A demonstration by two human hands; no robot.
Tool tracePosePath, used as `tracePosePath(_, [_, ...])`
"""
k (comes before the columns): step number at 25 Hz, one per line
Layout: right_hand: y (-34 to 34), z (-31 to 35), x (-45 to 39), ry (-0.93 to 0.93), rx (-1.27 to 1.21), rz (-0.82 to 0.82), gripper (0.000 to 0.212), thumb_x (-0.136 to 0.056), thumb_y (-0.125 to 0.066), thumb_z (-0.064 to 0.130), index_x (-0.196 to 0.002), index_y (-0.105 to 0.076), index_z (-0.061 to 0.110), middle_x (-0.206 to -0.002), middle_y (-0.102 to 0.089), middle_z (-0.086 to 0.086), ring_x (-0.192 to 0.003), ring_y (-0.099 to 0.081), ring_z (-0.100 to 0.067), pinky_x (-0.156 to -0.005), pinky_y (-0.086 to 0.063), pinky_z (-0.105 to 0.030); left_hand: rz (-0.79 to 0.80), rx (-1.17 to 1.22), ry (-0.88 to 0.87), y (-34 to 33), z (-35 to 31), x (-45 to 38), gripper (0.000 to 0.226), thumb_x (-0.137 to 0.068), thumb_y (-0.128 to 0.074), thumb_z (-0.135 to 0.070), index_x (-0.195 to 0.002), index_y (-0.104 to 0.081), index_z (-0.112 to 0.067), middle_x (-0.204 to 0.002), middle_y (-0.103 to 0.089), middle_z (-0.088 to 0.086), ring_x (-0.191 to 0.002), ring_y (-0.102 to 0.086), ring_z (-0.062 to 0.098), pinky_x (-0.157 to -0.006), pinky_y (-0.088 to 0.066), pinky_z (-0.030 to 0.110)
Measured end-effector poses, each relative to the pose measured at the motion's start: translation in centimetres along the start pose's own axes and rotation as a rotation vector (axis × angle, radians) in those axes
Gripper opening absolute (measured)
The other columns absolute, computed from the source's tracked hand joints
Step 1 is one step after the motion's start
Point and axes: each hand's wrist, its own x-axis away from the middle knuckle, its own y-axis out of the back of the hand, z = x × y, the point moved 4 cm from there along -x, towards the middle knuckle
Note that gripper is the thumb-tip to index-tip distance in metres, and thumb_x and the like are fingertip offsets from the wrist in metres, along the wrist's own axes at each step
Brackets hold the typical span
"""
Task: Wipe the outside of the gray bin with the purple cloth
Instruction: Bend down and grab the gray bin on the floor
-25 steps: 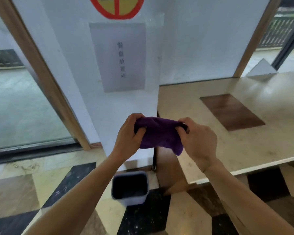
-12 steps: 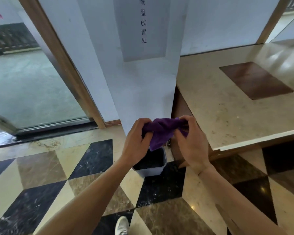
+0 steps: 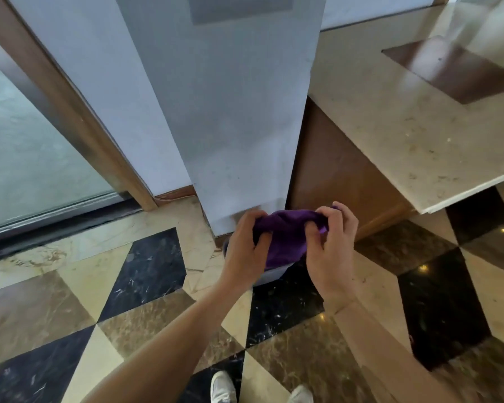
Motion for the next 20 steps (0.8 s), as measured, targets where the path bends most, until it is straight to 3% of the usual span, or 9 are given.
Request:
tracePosePath(3, [-4.9, -8.8, 0.8, -0.285, -0.524, -0.021, 0.018, -0.105, -0.041, 0.026, -0.108, -0.044, 0.043, -0.129, -0.050, -0.003, -0.111, -0.056, -0.019, -0.094, -0.053, -0.038, 0.035, 0.023, -0.102, -6.0, 5.3, 0.2, 0.025, -0.091, -0.052, -0.014, -0.112, -0.052, -0.028, -0.105, -0.062, -0.005, -0.095, -0.058, 0.005, -0.081, -0.051, 0.026])
tracePosePath(6, [-9.6, -19.6, 3.0, -0.461, -0.872, -0.127, 0.010, -0.106, -0.037, 0.033, -0.110, -0.043, 0.039, -0.118, -0.056, -0.006, -0.100, -0.060, -0.022, -0.080, -0.054, -0.035, 0.187, -0.070, -0.244, -14.5, 13.1, 1.9, 0.029, -0.089, -0.055, -0.013, -0.117, -0.054, -0.016, -0.112, -0.059, 0.000, -0.099, -0.056, 0.010, -0.084, -0.049, 0.030])
tracePosePath(10, [-15.4, -32.7, 5.5, -0.449, -0.862, -0.278, 0.017, -0.103, -0.042, 0.040, -0.115, -0.042, 0.028, -0.107, -0.057, -0.001, -0.094, -0.064, -0.017, -0.078, -0.057, -0.031, 0.454, 0.040, -0.071, -22.6, 26.1, 2.8, 0.036, -0.090, -0.052, -0.016, -0.126, -0.052, -0.022, -0.118, -0.060, -0.002, -0.107, -0.057, 0.013, -0.094, -0.049, 0.039])
tracePosePath(12, [-17.9, -38.1, 6.4, -0.453, -0.843, -0.317, 0.016, -0.101, -0.050, 0.035, -0.112, -0.040, 0.028, -0.109, -0.055, 0.001, -0.096, -0.064, -0.010, -0.075, -0.057, -0.024, 0.728, 0.162, 0.114, -24.8, 31.0, 3.1, 0.047, -0.092, -0.051, -0.017, -0.137, -0.045, -0.030, -0.128, -0.055, -0.008, -0.113, -0.054, 0.005, -0.099, -0.045, 0.026])
tracePosePath(14, [-20.5, -42.4, 6.9, -0.450, -0.878, -0.335, 0.021, -0.097, -0.057, 0.029, -0.110, -0.040, 0.027, -0.114, -0.054, -0.001, -0.105, -0.061, -0.015, -0.079, -0.057, -0.023, 0.911, -0.050, 0.065, -25.8, 34.9, 3.0, 0.052, -0.094, -0.050, -0.019, -0.142, -0.037, -0.036, -0.135, -0.048, -0.012, -0.115, -0.049, 0.002, -0.095, -0.040, 0.015])
tracePosePath(15, [-21.8, -44.2, 7.2, -0.427, -0.873, -0.339, 0.024, -0.094, -0.060, 0.030, -0.109, -0.041, 0.028, -0.118, -0.054, -0.002, -0.111, -0.060, -0.018, -0.087, -0.057, -0.029, 0.893, -0.226, -0.081, -25.7, 36.8, 2.5, 0.050, -0.095, -0.049, -0.023, -0.142, -0.038, -0.037, -0.136, -0.047, -0.011, -0.117, -0.048, 0.004, -0.096, -0.040, 0.019])
tracePosePath(17, [-23.8, -46.8, 7.4, -0.346, -0.796, -0.352, 0.026, -0.087, -0.063, 0.035, -0.105, -0.044, 0.036, -0.122, -0.054, -0.002, -0.112, -0.059, -0.013, -0.099, -0.052, -0.037, 0.673, -0.522, -0.376, -23.7, 39.1, 0.9, 0.044, -0.095, -0.046, -0.034, -0.138, -0.042, -0.037, -0.135, -0.049, -0.010, -0.118, -0.049, 0.007, -0.097, -0.043, 0.028])
tracePosePath(20, [-25.7, -48.1, 8.2, -0.265, -0.700, -0.329, 0.030, -0.087, -0.061, 0.042, -0.112, -0.045, 0.047, -0.122, -0.054, 0.006, -0.108, -0.059, -0.005, -0.096, -0.047, -0.033, 0.264, -0.858, -0.527, -18.2, 43.2, -1.6, 0.041, -0.095, -0.041, -0.043, -0.132, -0.051, -0.029, -0.126, -0.056, -0.003, -0.112, -0.054, 0.019, -0.090, -0.047, 0.037])
